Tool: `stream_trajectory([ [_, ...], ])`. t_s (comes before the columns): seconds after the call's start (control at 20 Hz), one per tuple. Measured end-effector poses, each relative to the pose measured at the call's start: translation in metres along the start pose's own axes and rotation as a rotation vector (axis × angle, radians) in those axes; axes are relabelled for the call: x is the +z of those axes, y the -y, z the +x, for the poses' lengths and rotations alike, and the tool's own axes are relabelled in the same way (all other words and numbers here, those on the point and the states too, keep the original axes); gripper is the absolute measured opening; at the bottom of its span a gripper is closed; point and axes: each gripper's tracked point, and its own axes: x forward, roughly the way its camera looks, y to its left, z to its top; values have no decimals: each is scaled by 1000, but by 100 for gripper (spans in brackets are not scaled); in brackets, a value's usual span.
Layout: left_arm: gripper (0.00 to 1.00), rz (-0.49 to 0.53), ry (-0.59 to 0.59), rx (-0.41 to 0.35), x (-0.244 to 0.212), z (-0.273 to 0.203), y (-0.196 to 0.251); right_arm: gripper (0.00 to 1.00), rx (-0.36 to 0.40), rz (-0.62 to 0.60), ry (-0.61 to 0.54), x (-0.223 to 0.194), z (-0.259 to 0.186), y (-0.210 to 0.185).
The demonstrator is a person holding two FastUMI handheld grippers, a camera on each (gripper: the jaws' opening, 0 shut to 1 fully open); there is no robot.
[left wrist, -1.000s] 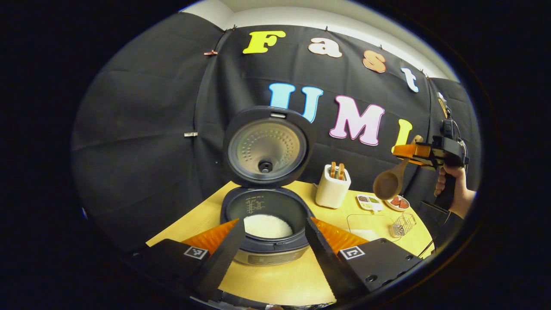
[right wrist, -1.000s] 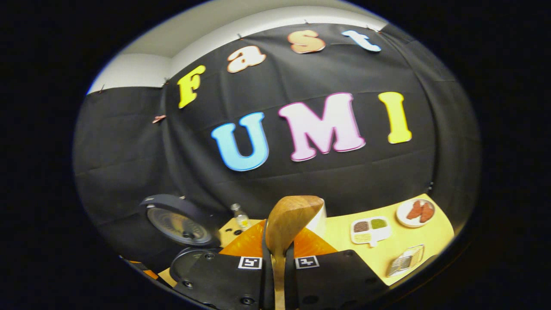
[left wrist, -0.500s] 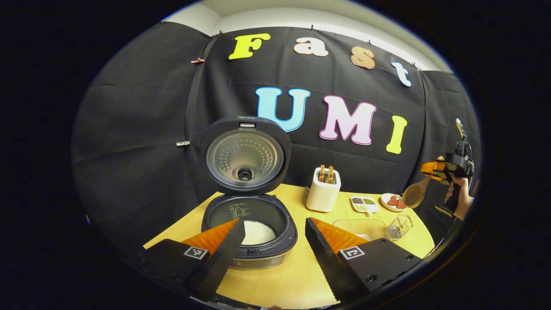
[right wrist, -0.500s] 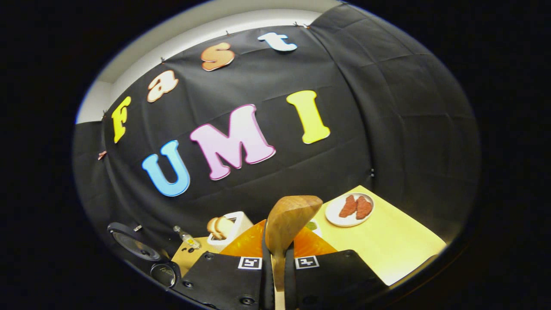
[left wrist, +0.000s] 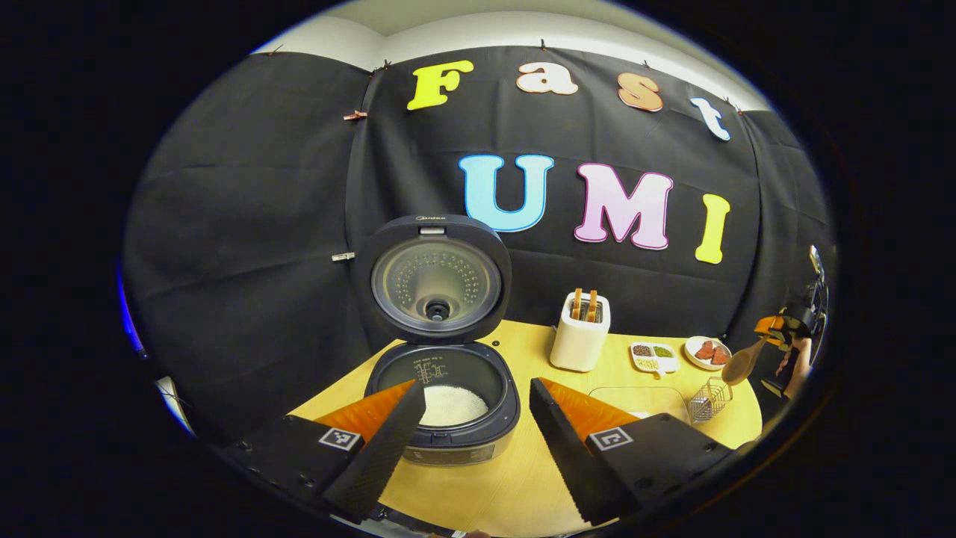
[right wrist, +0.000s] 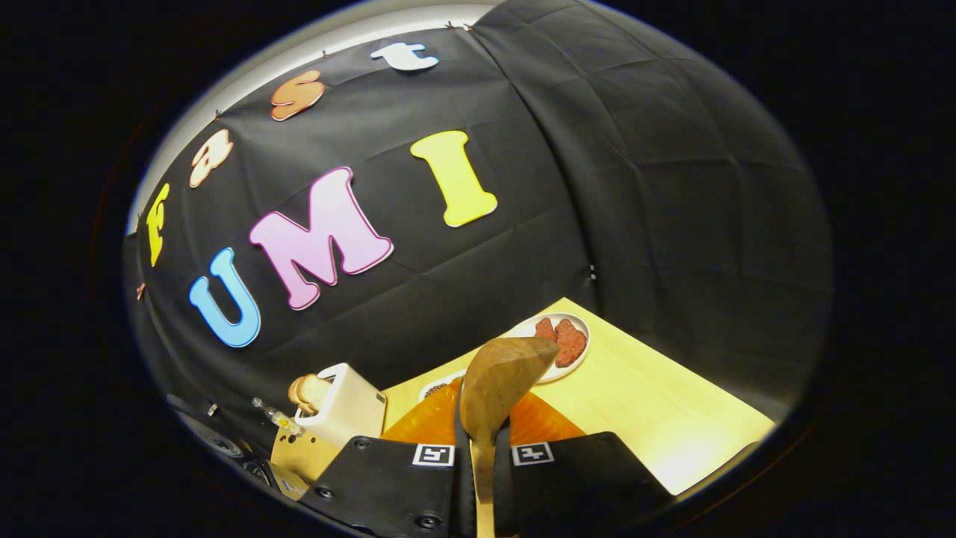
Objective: Close the left gripper, press the button to open the rice cooker; take a wooden spoon from the chopstick holder with the right hand, scoop a spoonful of rice and pour it into the rice cooker, then put the wooden spoon back into the chopstick holder.
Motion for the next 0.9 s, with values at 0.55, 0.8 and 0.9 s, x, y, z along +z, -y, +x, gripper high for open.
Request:
stream_trajectory([
  [0.55, 95, -125, -7, 120, 11, -4, -1, 14, -68, 44, -163, -86, 52, 40],
  [0.8, 95, -116, 43, 183, 32, -4, -20, 16, -76, 83, -186, -96, 55, 44],
  [0.9, 95, -91, 87, 212, 49, 2, -33, 19, -78, 93, -192, -95, 50, 45],
])
